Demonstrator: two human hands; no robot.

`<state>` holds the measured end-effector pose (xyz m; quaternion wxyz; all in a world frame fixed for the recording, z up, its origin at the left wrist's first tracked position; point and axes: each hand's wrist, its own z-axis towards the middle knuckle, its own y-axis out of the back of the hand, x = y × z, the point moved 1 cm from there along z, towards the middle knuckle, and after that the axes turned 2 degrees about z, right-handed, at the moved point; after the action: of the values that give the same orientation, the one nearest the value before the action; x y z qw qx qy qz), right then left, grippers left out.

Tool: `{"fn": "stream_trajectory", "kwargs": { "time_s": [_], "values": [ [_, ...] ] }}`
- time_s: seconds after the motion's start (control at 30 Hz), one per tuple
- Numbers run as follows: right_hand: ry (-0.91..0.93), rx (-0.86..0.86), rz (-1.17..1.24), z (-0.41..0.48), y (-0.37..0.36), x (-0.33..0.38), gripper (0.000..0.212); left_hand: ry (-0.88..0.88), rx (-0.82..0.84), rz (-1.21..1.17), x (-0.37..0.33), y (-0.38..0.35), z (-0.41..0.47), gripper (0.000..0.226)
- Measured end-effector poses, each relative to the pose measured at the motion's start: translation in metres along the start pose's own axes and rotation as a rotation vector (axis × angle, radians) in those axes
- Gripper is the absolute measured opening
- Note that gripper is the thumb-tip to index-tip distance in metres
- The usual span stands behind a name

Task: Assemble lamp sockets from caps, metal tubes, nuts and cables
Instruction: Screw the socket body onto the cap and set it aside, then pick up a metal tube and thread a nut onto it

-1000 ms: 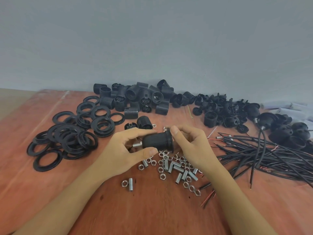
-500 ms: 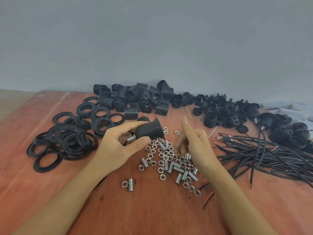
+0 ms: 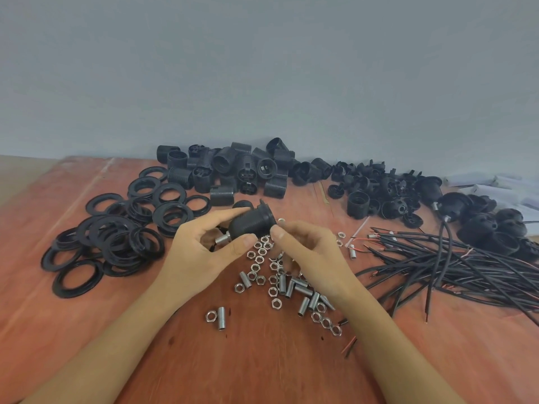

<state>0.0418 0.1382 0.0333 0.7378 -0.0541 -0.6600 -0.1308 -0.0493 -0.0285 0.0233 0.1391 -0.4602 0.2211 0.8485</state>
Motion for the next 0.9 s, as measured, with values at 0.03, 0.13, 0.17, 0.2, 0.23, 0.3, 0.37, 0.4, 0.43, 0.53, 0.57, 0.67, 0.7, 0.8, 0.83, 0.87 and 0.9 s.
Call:
{"fn": "stream_trajectory", "kwargs": {
  "time_s": [0.03,0.13,0.17,0.2,0.23,0.3,0.37,0.4,0.43,0.53,0.57,0.67,0.7,0.8,0.83,0.87,0.9],
  "values": [
    [0.027,-0.03,0.013,0.0,0.0,0.001,0.03,0.0,-0.017,0.002,-0.001,0.0,0.0,0.035],
    [0.074,-0.155,0.059,0.0,0.005,-0.001,0.049,-0.021,-0.069,0.008,-0.005,0.0,0.001,0.034],
    [0.074,-0.165,0.076,0.001,0.006,-0.001,0.044,-0.024,-0.079,0.012,-0.005,0.0,0.001,0.034],
    [0.063,-0.141,0.078,0.001,0.005,-0.001,0.037,-0.023,-0.083,0.016,-0.006,-0.001,0.001,0.034],
    [0.028,-0.106,0.069,0.0,0.002,0.0,0.032,-0.02,-0.082,0.024,-0.006,-0.001,0.0,0.035],
    [-0.03,-0.032,0.042,-0.001,-0.007,-0.003,0.042,-0.016,-0.078,0.066,-0.005,-0.002,-0.001,0.039],
    [-0.033,-0.031,0.028,0.0,-0.012,-0.008,0.043,-0.026,-0.06,0.119,-0.006,-0.003,-0.003,0.044],
    [-0.026,-0.052,0.046,0.001,-0.013,-0.009,0.037,-0.041,-0.039,0.133,-0.007,-0.004,-0.004,0.045],
    [-0.024,-0.08,0.078,0.001,-0.013,-0.009,0.03,-0.056,-0.015,0.139,-0.008,-0.005,-0.004,0.047],
    [-0.033,-0.189,0.208,0.003,-0.007,-0.005,0.031,-0.043,0.051,0.121,-0.009,-0.007,-0.007,0.051],
    [-0.051,-0.242,0.29,0.004,-0.003,-0.002,0.032,-0.034,0.069,0.111,-0.01,-0.008,-0.008,0.049],
    [-0.135,-0.434,0.569,0.008,0.012,0.004,0.032,-0.238,0.035,0.32,-0.021,-0.01,-0.011,0.04],
    [-0.145,-0.497,0.609,0.009,0.018,0.005,0.03,-0.358,0.007,0.427,-0.026,-0.015,-0.013,0.035],
    [-0.12,-0.633,0.641,0.015,0.028,0.007,0.029,-0.603,0.121,0.505,-0.046,-0.042,-0.024,0.02],
    [-0.108,-0.663,0.648,0.017,0.028,0.007,0.03,-0.661,0.212,0.524,-0.052,-0.055,-0.029,0.019],
    [-0.095,-0.68,0.652,0.019,0.027,0.007,0.03,-0.695,0.301,0.551,-0.056,-0.068,-0.035,0.02],
    [-0.081,-0.685,0.649,0.022,0.026,0.008,0.03,-0.713,0.36,0.571,-0.057,-0.078,-0.038,0.021]
  ]
}}
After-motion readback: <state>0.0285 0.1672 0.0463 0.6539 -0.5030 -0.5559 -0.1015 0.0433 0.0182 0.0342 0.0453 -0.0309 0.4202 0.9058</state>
